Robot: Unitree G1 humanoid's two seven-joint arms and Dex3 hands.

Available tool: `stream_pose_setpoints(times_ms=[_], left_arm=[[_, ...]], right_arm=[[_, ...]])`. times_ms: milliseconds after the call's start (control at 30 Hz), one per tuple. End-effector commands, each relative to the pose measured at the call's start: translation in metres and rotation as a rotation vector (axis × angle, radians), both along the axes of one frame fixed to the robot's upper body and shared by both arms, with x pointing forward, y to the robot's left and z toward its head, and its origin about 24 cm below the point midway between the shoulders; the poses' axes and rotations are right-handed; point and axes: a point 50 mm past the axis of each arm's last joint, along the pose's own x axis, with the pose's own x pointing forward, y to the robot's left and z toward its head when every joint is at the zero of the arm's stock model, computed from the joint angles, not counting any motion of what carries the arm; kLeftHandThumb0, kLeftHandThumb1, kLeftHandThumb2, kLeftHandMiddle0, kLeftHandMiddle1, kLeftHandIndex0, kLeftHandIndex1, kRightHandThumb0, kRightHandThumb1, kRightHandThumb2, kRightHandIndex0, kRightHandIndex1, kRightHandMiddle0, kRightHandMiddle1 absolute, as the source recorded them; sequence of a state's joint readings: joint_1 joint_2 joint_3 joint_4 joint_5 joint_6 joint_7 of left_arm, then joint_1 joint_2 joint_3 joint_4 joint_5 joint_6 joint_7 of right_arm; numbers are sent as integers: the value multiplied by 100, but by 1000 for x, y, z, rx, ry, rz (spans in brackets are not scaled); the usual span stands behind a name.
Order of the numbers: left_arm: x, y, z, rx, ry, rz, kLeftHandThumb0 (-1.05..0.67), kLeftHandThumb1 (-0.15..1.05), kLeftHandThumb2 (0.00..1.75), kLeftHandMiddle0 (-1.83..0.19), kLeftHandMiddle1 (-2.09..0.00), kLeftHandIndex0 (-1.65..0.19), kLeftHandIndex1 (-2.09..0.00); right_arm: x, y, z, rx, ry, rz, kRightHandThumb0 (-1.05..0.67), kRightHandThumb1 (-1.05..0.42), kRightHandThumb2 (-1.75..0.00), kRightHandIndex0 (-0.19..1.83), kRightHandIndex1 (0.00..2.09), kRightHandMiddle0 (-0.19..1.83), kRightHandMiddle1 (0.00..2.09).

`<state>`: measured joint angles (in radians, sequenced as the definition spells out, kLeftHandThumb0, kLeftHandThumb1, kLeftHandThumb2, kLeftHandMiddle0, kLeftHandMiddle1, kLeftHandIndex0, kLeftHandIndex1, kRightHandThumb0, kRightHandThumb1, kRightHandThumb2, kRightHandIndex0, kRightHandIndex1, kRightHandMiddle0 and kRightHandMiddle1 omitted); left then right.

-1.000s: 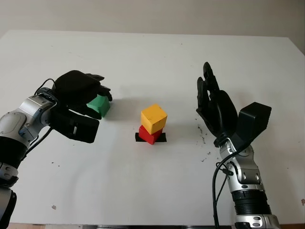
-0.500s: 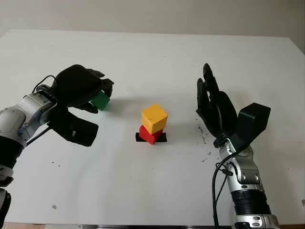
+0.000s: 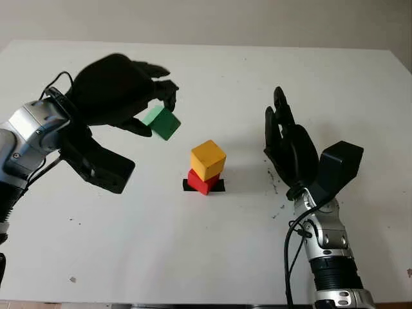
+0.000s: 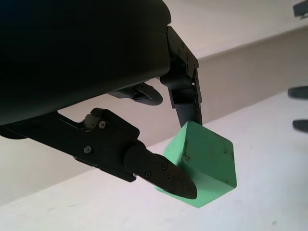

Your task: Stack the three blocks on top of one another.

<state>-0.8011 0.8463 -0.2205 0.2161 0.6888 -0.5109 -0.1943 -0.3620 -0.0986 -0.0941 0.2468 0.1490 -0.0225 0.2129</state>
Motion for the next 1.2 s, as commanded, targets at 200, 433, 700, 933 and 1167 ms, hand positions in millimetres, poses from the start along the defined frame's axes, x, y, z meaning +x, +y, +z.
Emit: stream_pose_setpoints(times_ms=[200, 433, 700, 933, 1167], left_arm=[[-16, -9, 35, -125, 18, -120, -44, 102, 6, -39, -4, -49, -127], [-20, -15, 50, -312, 220, -243, -35, 102, 5, -37, -4, -41, -139], [-5, -21, 36, -525, 600, -312, -38, 105, 6, -31, -1, -34, -155], [14, -31, 24, -550, 790, -305, -45, 105, 6, -33, -1, -34, -162], [26, -37, 8, -520, 870, -271, -43, 105, 7, -31, -1, -32, -164]], right_arm=[[1, -1, 2, 9, -10, 2, -76, -105, -60, -19, 0, -19, 0], [1, 2, 1, 24, -5, -6, -75, -105, -59, -19, 0, -19, 0], [-1, 2, -1, 22, -1, -21, -76, -105, -58, -19, 0, -19, 0], [-1, 2, -2, 29, 4, -17, -76, -105, -57, -19, 0, -19, 0], [-1, 3, -3, 31, 6, -22, -77, -105, -57, -19, 0, -19, 0]])
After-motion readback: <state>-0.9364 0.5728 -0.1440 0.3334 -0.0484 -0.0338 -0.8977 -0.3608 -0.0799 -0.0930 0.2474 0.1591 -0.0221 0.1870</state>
